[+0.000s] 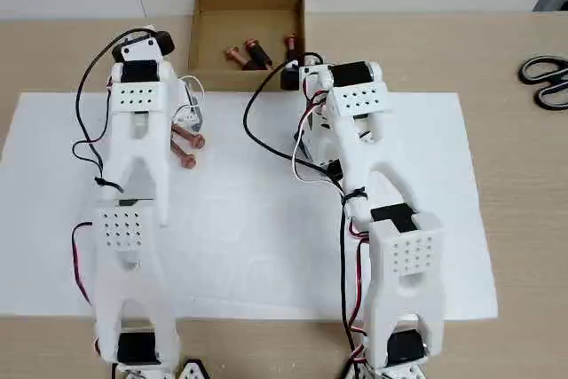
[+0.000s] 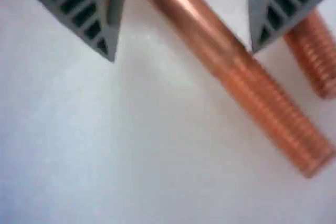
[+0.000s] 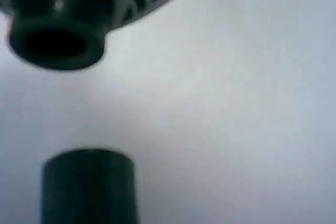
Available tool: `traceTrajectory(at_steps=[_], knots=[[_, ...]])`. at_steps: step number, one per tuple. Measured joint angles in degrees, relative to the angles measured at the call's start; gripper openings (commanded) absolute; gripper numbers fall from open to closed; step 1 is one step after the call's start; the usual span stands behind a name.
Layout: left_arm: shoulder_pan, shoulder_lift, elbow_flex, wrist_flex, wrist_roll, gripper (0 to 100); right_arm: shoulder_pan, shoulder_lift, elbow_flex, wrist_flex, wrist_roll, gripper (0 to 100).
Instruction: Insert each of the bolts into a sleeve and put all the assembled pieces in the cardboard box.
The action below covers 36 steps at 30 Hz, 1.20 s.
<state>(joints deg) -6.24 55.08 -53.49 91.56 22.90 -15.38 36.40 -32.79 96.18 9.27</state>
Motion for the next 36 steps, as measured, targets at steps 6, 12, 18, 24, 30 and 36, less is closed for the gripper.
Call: traceTrajectory(at_steps=[6,12,18,24,30,36], knots=[[0.1,1.3,-0.5,0.1,0.4,2,0.0,0.0,0.0,0.0,0.0,0.3],[0.3,1.7,-1.3,0.6,0.4,1,0.0,0.0,0.0,0.0,0.0,0.3],[0.6,1.7,-1.8,1.7,0.4,1,0.0,0.0,0.0,0.0,0.0,0.3],[3.0,2.1,-7.5,7.2,-5.7,1,0.0,0.0,0.0,0.0,0.0,0.3],[4.2,1.8,-9.9,7.8,-16.2,1,0.3,0.0,0.0,0.0,0.0,0.3],[4.5,-10.1,-2.0,7.9,-22.1,1,2.5,0.0,0.0,0.0,0.0,0.3]])
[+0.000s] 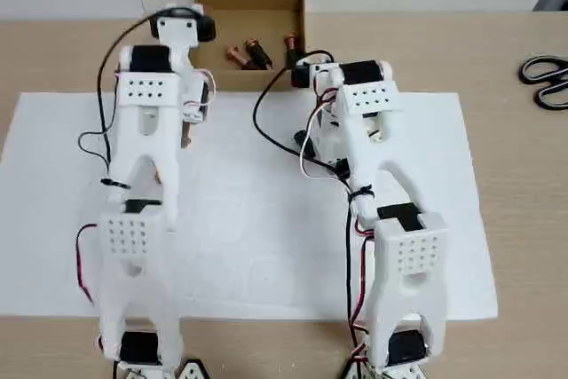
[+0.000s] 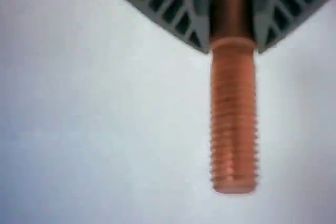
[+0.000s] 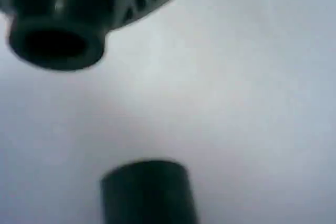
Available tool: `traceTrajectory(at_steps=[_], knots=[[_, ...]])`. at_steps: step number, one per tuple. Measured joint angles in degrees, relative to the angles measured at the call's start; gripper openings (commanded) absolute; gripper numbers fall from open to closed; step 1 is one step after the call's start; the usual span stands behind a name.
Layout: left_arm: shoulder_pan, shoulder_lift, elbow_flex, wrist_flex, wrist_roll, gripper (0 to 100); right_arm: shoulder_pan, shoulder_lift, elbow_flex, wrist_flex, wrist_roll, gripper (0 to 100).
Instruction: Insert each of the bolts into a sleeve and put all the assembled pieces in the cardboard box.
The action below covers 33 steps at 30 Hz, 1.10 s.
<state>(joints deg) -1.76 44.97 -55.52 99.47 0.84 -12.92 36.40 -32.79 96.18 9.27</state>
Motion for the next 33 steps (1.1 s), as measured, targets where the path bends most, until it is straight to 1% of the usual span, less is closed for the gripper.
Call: traceTrajectory(at_steps=[4,7,13,16,20,25,33], knots=[[0.0,-11.3,9.8,0.0,-3.9,1,0.4,0.0,0.1,0.0,0.0,0.3],[0.0,-19.9,18.9,0.1,-8.3,1,0.1,0.0,0.1,0.0,0.0,0.3],[0.0,-35.6,37.7,0.1,-19.0,1,0.2,0.0,0.1,0.0,0.0,0.3],[0.0,-40.6,44.9,-0.5,-26.7,1,0.2,0.0,0.1,0.0,0.0,0.3],[0.0,-42.5,52.3,-3.5,-34.6,1,0.2,0.0,0.1,0.0,0.0,0.3],[0.0,-42.5,61.5,-8.0,-46.7,1,0.2,0.0,0.1,0.0,0.0,0.3],[0.0,-42.5,68.9,-16.2,-58.5,1,0.2,0.0,0.1,0.0,0.0,0.3]])
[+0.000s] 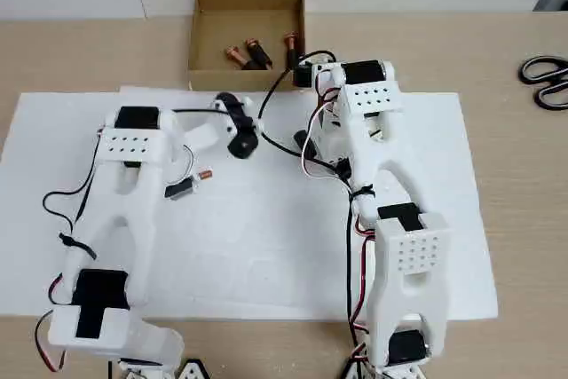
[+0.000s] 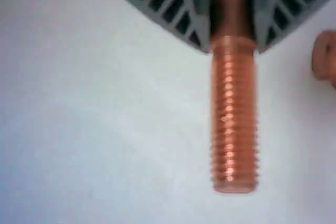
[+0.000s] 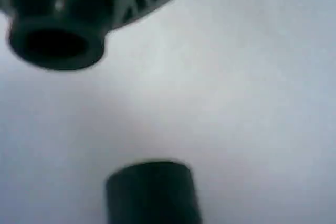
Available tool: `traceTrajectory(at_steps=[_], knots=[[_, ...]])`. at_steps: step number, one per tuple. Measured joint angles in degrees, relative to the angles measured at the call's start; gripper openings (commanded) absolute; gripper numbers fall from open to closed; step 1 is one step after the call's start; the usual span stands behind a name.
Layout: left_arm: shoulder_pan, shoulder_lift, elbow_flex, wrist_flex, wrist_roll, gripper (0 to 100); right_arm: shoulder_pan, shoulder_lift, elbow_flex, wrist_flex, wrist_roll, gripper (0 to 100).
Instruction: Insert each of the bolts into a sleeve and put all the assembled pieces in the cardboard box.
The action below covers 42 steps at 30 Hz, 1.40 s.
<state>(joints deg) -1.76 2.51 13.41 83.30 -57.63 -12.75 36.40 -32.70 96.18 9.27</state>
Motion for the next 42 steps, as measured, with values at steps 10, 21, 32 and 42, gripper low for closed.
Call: traceTrajectory(at_steps=[10,21,32,42], knots=[[0.0,0.0,6.3,-1.6,-14.5,1,0.0,0.0,0.0,0.0,0.0,0.3],[0.0,0.0,6.3,-9.4,-8.4,1,0.0,0.0,0.0,0.0,0.0,0.3],[0.0,-0.4,7.1,-10.5,-5.9,10,0.0,0.0,0.0,0.0,0.0,0.3],[0.1,-0.5,8.4,-10.5,-4.3,10,0.0,0.0,0.0,0.0,0.0,0.3]])
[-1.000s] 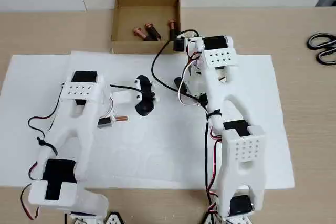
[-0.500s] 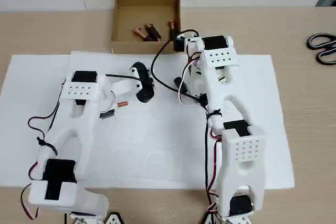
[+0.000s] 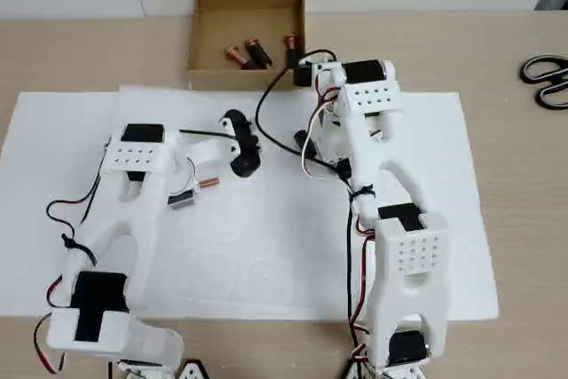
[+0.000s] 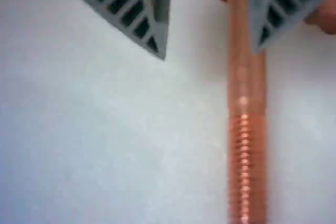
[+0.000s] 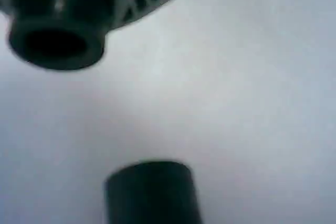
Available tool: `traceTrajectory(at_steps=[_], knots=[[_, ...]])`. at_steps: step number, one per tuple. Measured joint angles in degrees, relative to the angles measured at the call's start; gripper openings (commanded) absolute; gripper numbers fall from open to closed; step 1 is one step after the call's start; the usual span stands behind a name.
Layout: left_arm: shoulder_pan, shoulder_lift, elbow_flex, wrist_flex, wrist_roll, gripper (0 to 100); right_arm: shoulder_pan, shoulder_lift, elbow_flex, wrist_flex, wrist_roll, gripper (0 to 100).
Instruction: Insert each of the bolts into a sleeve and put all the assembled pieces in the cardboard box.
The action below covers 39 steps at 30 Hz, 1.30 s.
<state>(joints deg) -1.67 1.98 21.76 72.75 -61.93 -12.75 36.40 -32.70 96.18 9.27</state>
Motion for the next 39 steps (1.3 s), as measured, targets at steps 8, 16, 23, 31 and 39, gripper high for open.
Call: traceTrajectory(at_steps=[8,16,23,31,39], knots=[[0.0,0.0,-13.5,5.6,20.0,10,0.0,0.0,0.0,0.0,0.0,0.3],[0.0,0.0,-31.3,19.7,48.1,10,0.0,0.0,0.0,0.0,0.0,0.3],[0.0,-0.7,-41.1,26.3,65.1,10,-0.1,-2.3,0.0,0.0,0.0,0.3],[0.0,-19.3,-38.4,26.5,72.6,10,-0.1,-2.3,0.0,0.0,0.0,0.3],[0.0,-29.5,-15.2,18.4,87.2,10,-0.1,-2.3,0.0,0.0,0.0,0.3]])
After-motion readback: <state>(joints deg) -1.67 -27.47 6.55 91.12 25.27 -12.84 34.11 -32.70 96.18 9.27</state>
